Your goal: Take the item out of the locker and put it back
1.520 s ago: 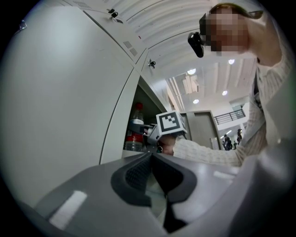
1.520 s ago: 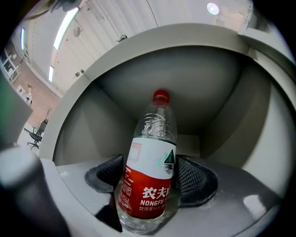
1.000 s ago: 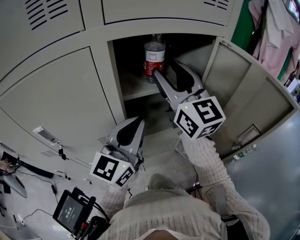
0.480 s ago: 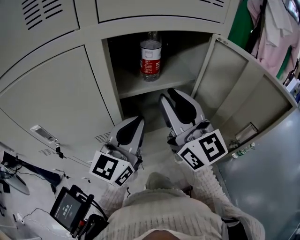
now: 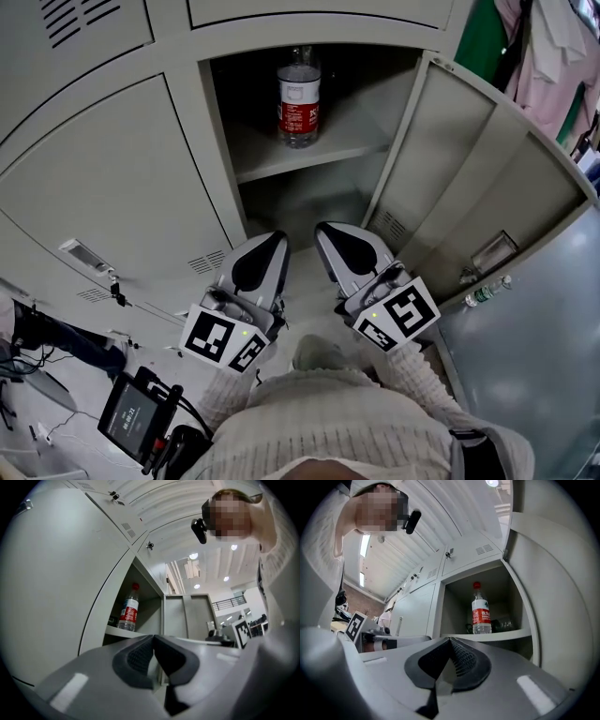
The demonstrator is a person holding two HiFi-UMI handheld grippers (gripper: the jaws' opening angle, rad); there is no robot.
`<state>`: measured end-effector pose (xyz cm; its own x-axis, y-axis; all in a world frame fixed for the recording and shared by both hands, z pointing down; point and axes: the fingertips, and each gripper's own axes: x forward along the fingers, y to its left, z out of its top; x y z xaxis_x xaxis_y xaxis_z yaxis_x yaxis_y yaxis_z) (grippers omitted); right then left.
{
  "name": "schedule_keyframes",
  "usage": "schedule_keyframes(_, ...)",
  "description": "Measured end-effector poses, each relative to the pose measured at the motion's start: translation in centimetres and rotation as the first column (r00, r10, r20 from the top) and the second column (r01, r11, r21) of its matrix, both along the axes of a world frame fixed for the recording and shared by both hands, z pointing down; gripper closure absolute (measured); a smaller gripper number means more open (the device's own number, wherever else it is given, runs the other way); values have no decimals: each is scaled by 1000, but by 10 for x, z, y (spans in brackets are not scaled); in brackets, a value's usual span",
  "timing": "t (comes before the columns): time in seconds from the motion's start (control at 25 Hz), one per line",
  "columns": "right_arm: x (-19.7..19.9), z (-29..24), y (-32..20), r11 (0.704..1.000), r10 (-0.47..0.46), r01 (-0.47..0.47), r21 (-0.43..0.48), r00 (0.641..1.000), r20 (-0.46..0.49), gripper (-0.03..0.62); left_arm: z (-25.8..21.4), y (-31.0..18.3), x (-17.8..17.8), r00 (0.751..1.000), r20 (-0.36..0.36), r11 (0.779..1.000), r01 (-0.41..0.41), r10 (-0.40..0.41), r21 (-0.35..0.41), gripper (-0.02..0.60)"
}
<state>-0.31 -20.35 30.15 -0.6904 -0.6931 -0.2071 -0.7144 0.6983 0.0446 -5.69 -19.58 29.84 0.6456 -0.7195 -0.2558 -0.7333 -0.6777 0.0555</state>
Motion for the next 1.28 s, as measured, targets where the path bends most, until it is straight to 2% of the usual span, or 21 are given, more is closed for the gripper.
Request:
schedule_keyframes(0.24,3,15,10,999,-3,6,-46,998,56,594,8,5,0,1000,10,1000,2,-2,-16,572)
schedule_keyframes(0.44,5,8,10,999,9,-7,-31,999,46,594,12,7,2,1000,23,1000,-9,10,-30,574)
schedule_keyframes(0.6,-6,5,11,999,-8,10,-32,998,57,594,12,10,4,1000,-3,999,-27,27,-43,572)
schedule_keyframes(0.96,-16,9,7,998,-29,32,-54,999,44,595,16,2,0,1000,-5,998,-25,25,-61,572)
schedule_keyframes(1.28,-17,9,7,998,-26,27,-48,999,35,595,12,3,2,1000,-1,998,-30,30,-53,572)
